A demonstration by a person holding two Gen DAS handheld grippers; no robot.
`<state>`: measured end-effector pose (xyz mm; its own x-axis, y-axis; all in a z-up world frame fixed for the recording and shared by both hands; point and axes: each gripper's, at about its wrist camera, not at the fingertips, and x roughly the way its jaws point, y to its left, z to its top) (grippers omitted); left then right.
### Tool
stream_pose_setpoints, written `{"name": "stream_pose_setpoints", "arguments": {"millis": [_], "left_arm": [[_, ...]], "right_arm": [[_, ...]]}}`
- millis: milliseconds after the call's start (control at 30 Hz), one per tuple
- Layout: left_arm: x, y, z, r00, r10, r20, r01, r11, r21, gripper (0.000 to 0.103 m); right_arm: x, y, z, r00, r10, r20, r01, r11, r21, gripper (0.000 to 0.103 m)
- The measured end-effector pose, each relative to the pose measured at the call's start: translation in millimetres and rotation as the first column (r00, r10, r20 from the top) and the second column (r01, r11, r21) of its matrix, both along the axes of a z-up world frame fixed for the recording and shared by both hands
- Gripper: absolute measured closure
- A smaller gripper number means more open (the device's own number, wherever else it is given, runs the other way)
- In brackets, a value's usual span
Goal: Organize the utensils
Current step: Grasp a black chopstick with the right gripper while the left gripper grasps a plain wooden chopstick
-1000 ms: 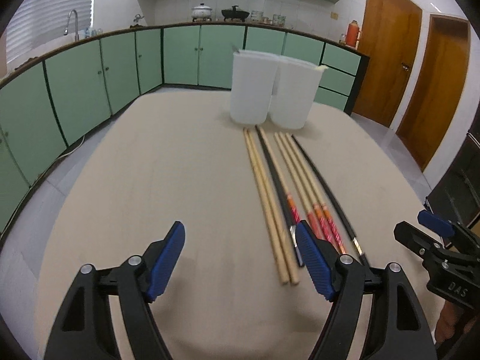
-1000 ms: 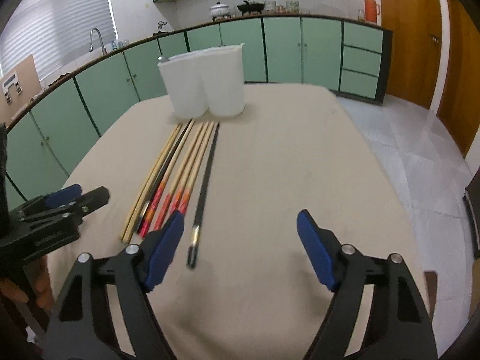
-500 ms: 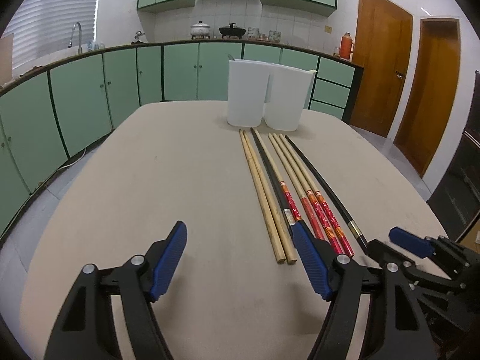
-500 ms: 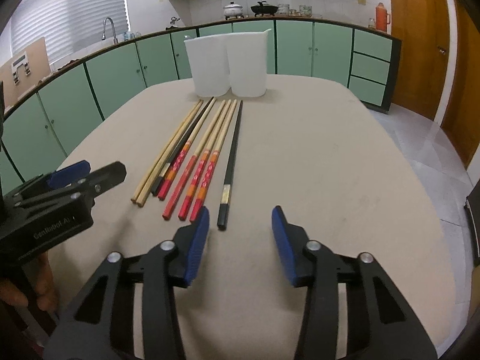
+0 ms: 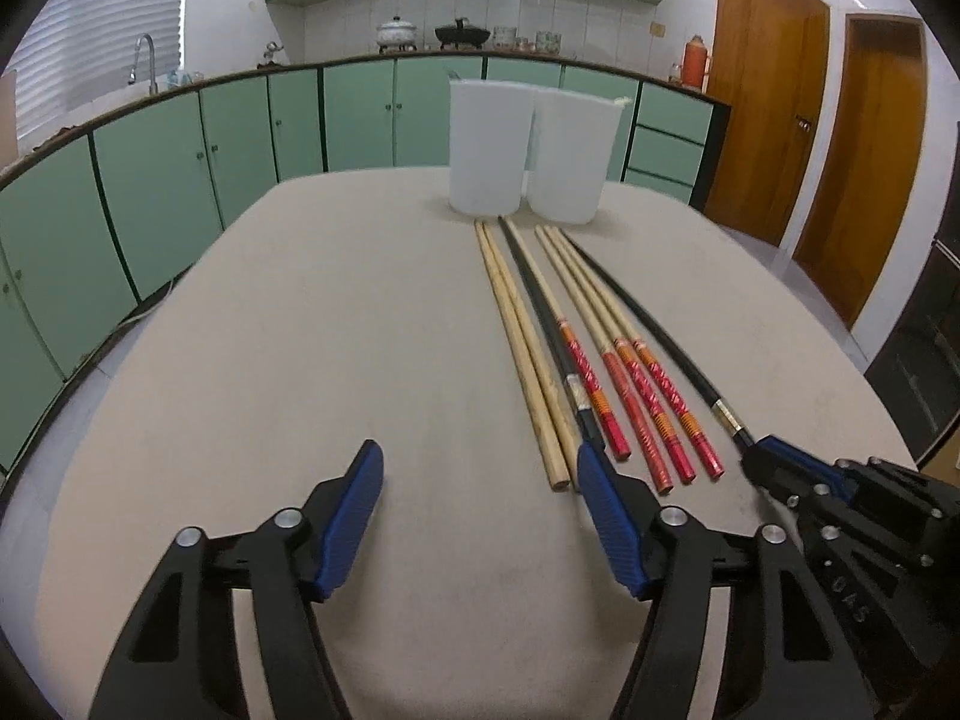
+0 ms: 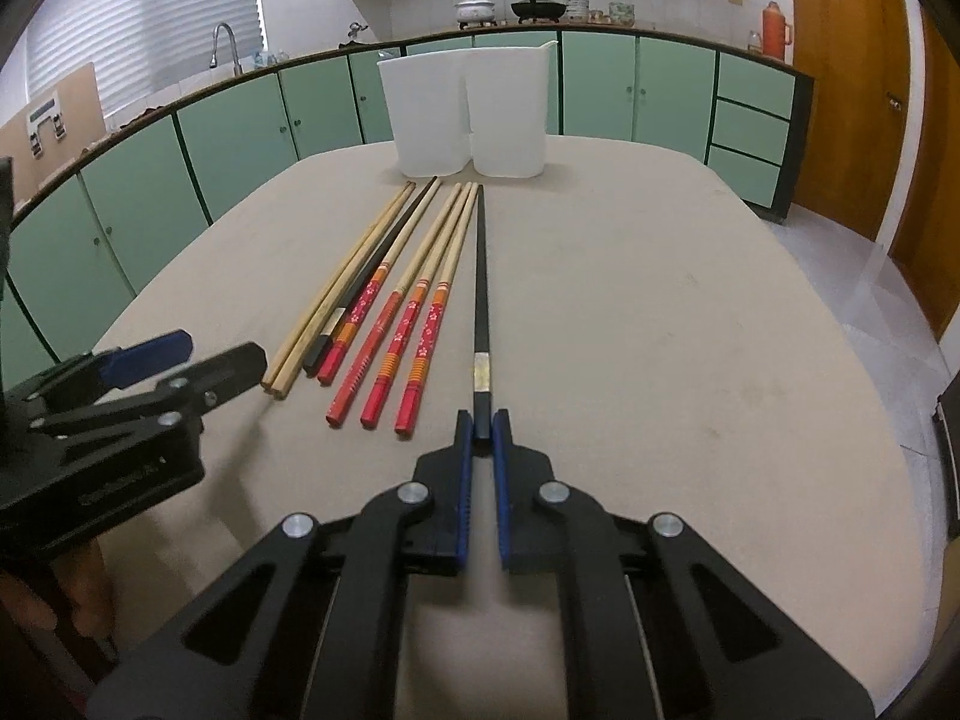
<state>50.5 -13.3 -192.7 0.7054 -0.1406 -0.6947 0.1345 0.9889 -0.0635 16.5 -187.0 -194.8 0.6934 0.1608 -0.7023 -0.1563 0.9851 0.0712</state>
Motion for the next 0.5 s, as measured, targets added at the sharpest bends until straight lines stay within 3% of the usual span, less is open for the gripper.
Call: {"name": "stream_pose_setpoints", "arguments": {"millis": [367,500], "left_arm": [[2.8,-7.8,-5.5,0.999,-0.014,-0.038,0.016,0.998,0.059,0.042],[3.3,-7.0,-5.8,0.999,-0.014,-0.036,0.016,0.998,0.061,0.052]], "right_arm": [[1.7,-2.3,-1.4,1.0,-0.004,-0.003,0.004,1.0,0.027,0.096],[1.6,-0.4,-2.0,1.0,0.0,-0.002,0.0,1.0,0.024,0.094]]}}
